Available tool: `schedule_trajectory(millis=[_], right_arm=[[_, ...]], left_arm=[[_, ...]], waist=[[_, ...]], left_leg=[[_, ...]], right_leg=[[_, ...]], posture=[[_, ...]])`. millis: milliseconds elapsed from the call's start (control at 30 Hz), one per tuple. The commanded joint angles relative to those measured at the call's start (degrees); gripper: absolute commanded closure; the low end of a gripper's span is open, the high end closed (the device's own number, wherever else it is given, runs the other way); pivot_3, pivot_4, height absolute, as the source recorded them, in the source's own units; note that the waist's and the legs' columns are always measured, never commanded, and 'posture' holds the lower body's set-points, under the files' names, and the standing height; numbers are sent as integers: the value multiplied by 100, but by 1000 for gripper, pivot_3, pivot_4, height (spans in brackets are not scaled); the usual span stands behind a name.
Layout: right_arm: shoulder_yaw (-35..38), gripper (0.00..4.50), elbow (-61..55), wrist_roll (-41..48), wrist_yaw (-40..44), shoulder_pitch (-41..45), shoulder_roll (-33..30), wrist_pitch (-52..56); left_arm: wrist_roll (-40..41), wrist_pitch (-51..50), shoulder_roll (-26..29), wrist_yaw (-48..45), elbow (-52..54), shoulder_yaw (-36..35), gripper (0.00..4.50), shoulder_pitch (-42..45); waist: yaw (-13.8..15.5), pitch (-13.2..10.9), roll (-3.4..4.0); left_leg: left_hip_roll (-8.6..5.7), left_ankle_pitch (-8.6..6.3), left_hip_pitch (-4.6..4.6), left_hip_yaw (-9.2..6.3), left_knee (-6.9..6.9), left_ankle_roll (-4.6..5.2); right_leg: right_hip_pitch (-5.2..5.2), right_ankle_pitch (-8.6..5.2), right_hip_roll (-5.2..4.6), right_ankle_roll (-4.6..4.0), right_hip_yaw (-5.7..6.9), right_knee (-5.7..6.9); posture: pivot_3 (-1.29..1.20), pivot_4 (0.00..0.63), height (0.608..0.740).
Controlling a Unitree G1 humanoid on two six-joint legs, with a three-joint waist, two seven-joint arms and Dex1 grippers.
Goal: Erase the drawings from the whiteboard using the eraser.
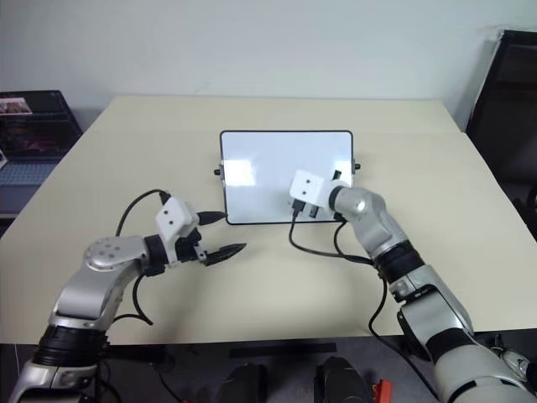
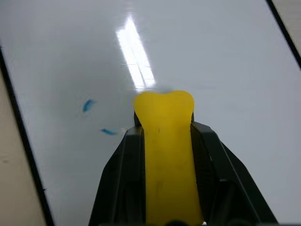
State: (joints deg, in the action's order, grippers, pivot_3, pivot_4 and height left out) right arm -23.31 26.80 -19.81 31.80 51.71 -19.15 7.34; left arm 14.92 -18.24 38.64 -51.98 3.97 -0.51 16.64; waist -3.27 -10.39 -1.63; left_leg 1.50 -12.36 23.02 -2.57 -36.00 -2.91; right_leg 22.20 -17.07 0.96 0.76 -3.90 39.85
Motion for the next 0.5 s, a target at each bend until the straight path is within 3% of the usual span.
schedule_trajectory(millis=[33, 233, 400, 500], right_arm=[[-109, 3517, -45, -99, 412, -97, -184, -16], [-368, 3517, -398, -157, 1100, -404, -408, 44], [0, 3517, 102, -287, -63, 38, -60, -308], [69, 3517, 257, -224, -255, 184, 27, -484]], left_arm=[[39, 128, 66, -2, 128, -144, 0, 33], [48, 180, 59, -9, 116, -146, 0, 15], [45, 220, 46, -19, 75, -114, 0, 55], [48, 214, 46, -25, 80, -100, 0, 72]], waist=[[1, 0, 0], [2, 1, -1], [-35, 1, -1], [-32, 0, -1]], left_leg=[[0, 0, 1, 0, 1, 0], [1, -1, -3, -1, -1, 1], [6, 1, -12, 9, -4, 1], [6, 6, -11, 20, -5, 5]], right_leg=[[1, 0, 0, 0, 0, -2], [-4, -2, 0, 3, 0, -3], [-4, -7, 4, 11, -2, 4], [0, -6, 4, 12, -6, 8]], posture=[[0, 150, 740], [0, 150, 740], [0, 150, 740], [0, 150, 740]])
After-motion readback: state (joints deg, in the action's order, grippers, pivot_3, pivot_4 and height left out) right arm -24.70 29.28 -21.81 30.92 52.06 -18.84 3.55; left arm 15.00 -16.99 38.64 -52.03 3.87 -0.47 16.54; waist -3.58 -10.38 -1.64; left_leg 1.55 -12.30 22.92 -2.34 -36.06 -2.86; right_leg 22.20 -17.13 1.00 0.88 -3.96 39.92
